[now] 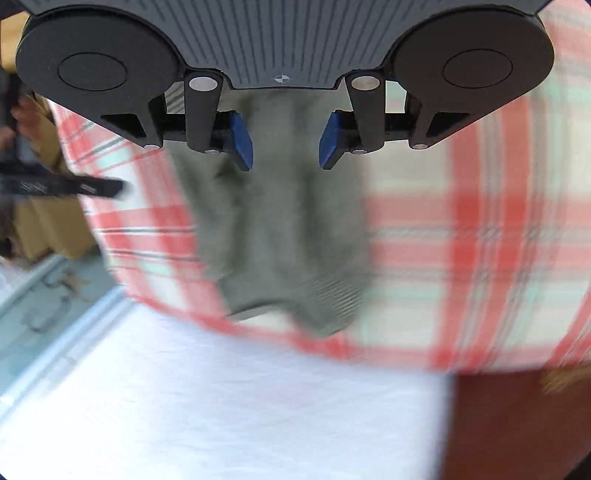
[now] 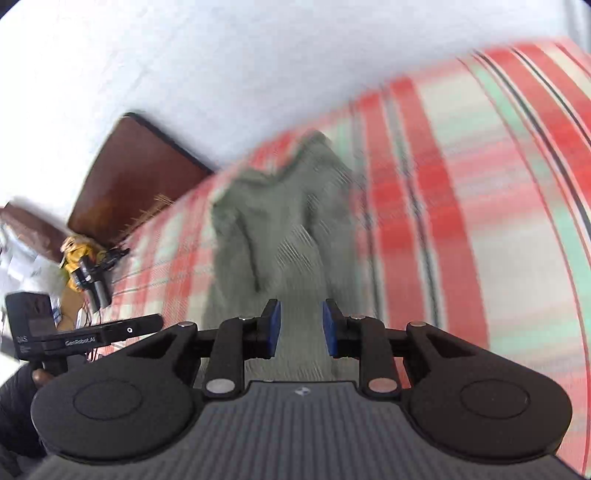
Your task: Fold clothes
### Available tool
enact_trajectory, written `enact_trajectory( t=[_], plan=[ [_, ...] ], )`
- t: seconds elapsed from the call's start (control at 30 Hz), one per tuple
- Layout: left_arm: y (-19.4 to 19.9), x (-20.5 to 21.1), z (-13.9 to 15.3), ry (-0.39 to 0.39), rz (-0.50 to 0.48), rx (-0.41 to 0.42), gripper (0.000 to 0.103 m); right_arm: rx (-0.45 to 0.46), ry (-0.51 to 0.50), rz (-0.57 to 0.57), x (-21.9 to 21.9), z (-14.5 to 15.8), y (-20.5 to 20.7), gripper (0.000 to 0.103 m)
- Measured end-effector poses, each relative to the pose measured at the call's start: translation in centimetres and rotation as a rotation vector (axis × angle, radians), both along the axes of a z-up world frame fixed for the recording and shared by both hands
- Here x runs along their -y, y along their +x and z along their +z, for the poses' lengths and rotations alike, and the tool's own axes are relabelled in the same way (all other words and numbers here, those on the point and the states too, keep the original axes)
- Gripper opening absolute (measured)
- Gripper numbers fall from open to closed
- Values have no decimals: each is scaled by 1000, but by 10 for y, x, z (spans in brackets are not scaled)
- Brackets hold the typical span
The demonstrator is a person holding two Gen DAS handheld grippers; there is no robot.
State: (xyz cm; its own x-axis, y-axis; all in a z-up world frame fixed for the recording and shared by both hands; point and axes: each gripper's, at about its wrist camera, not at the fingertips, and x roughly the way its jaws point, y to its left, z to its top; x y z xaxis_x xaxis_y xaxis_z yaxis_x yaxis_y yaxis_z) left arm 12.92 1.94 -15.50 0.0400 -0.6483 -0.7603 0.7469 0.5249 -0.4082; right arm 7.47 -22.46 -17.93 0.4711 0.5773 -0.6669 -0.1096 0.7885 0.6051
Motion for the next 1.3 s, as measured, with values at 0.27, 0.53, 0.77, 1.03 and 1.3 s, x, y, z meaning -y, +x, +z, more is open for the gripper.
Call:
enact_trajectory(
  t=[0.27, 0.53, 0.77, 1.03, 1.3],
  plan=[
    [-28, 91, -30, 73, -262, 0, 60, 5, -79, 101, -34, -3, 77, 29],
    [-18, 101, -50, 110, -268, -82, 59, -57, -101, 144, -46, -27, 119, 29],
    [-7, 106, -66, 129, -247, -177, 5, -126, -70, 184, -51, -47, 137, 18],
    [11, 89, -85, 111, -135, -280, 0, -163, -13, 57, -25, -62, 138, 2],
    [6, 96, -81, 117, -123, -260, 34, -143, -20, 10, -24, -57, 134, 3]
  ],
)
